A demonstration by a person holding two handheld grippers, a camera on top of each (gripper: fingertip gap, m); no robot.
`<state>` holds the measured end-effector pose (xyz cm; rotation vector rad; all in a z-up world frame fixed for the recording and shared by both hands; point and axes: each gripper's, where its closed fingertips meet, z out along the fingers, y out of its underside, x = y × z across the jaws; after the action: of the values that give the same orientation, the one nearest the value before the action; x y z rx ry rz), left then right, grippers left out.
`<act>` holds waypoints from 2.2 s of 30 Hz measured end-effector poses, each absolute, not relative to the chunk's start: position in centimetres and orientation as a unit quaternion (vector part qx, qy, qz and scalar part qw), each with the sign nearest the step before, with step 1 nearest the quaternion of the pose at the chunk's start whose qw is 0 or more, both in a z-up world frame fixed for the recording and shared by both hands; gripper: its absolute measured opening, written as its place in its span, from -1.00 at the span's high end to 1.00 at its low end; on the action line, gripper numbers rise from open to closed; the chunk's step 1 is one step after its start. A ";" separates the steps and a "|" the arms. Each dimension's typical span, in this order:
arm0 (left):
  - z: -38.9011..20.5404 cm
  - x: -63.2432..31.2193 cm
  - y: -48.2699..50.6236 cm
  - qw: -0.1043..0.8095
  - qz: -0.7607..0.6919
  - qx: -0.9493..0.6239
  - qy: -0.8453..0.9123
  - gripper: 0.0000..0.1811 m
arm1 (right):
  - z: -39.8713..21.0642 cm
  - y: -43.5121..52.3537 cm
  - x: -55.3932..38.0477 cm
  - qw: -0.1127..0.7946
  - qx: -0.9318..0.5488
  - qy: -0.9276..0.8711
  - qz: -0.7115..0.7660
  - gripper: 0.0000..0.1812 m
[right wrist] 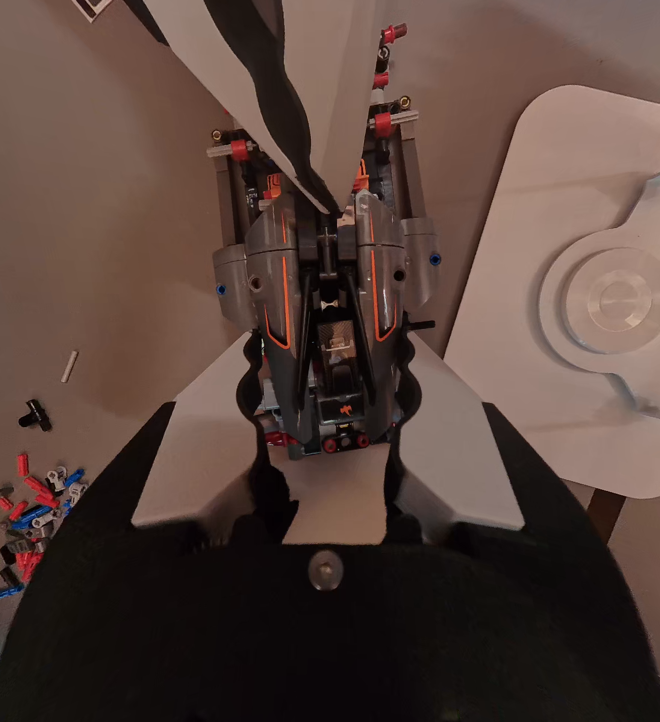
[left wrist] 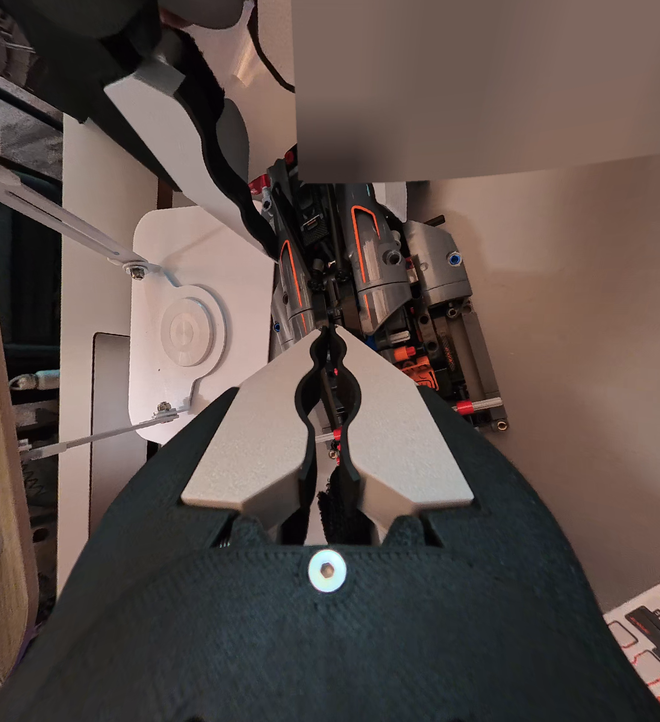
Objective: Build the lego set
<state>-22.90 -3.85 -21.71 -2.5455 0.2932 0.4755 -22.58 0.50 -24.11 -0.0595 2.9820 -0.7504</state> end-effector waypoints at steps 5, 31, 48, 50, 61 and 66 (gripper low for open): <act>-21.8 -23.1 -3.9 0.266 0.174 -0.943 0.103 1.00 | -24.0 0.5 -22.7 0.050 -0.023 0.968 -0.243 0.25; -22.5 -23.2 -4.3 0.288 0.152 -0.943 0.067 1.00 | -23.9 0.3 -22.7 0.075 -0.019 0.974 -0.213 0.25; -22.5 -23.1 -4.4 0.311 0.025 -0.950 0.021 1.00 | -23.5 0.3 -22.6 0.131 -0.001 0.979 -0.154 0.26; -22.5 -23.1 -4.4 0.312 0.017 -0.950 0.019 1.00 | -23.4 0.3 -22.6 0.132 0.006 0.980 -0.146 0.26; -22.7 -23.0 -4.3 0.304 0.039 -0.952 0.020 1.00 | -23.7 0.4 -22.6 0.103 0.006 0.984 -0.143 0.27; -22.8 -23.0 -4.3 0.304 0.068 -0.950 0.023 1.00 | -23.8 0.5 -22.6 0.089 0.004 0.986 -0.142 0.27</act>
<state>-23.01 -4.27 -22.76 -2.5167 0.0614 0.1793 -22.63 0.47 -23.85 0.0121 2.9321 -0.4227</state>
